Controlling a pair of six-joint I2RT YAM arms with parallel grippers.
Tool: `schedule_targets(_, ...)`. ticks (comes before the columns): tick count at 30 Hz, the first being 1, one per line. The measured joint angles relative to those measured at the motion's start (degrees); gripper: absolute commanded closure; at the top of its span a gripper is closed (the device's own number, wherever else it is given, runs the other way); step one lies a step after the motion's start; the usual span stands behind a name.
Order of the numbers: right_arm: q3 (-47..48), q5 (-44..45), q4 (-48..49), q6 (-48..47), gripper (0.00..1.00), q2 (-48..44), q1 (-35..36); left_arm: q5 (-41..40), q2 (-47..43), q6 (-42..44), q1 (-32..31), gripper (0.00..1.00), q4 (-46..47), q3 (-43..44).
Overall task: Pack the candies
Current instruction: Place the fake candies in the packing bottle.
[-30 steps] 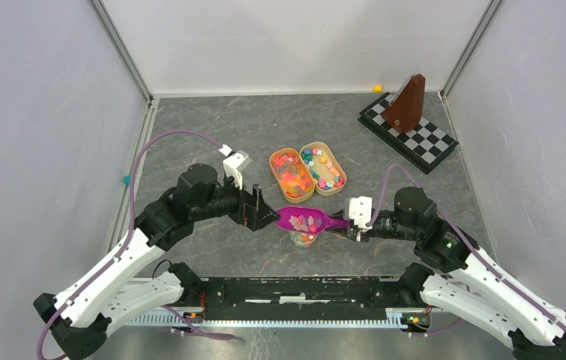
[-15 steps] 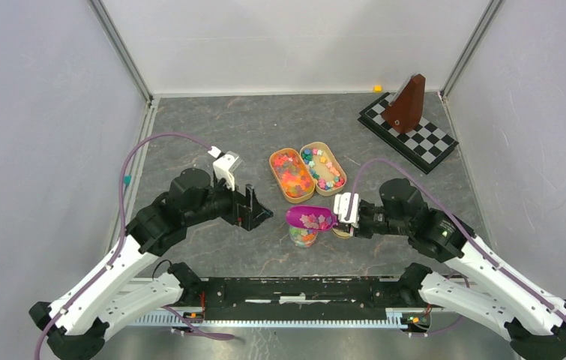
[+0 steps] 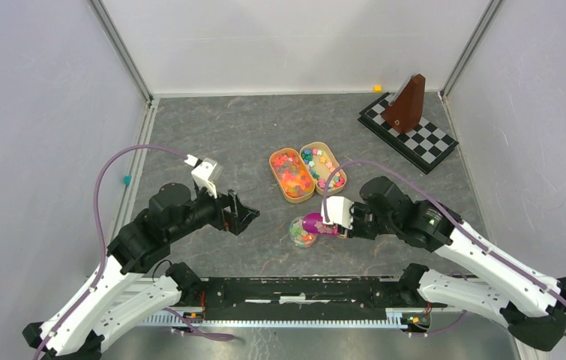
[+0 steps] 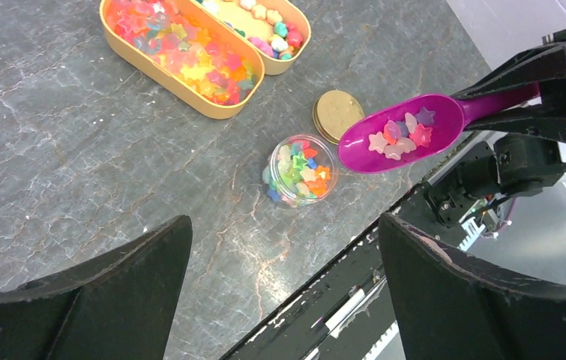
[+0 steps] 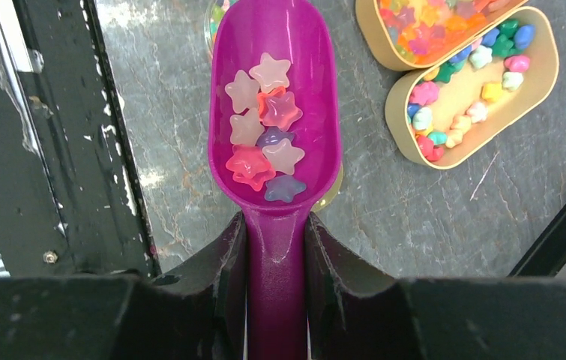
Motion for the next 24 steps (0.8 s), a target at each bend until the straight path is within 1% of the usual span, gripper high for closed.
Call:
schedule_targets(9, 2.6, 9.6, -4.5, 2.3, 1.00, 6.3, 8.5, -2.4, -4.1, 0.0, 0.0, 0.00, -0.3, -4.1)
schedule_targets(18, 5.4, 17.5, -7.8, 4.9, 1.00, 12.1, 12.7, -2.5, -5.2, 0.0, 0.0, 0.00, -0.9, -6.4)
schedule_targets(24, 7.5, 21.4, -9.8, 6.3, 1.00, 14.3, 14.8, -2.6, -5.7, 0.0, 0.0, 0.00, -1.1, -7.2)
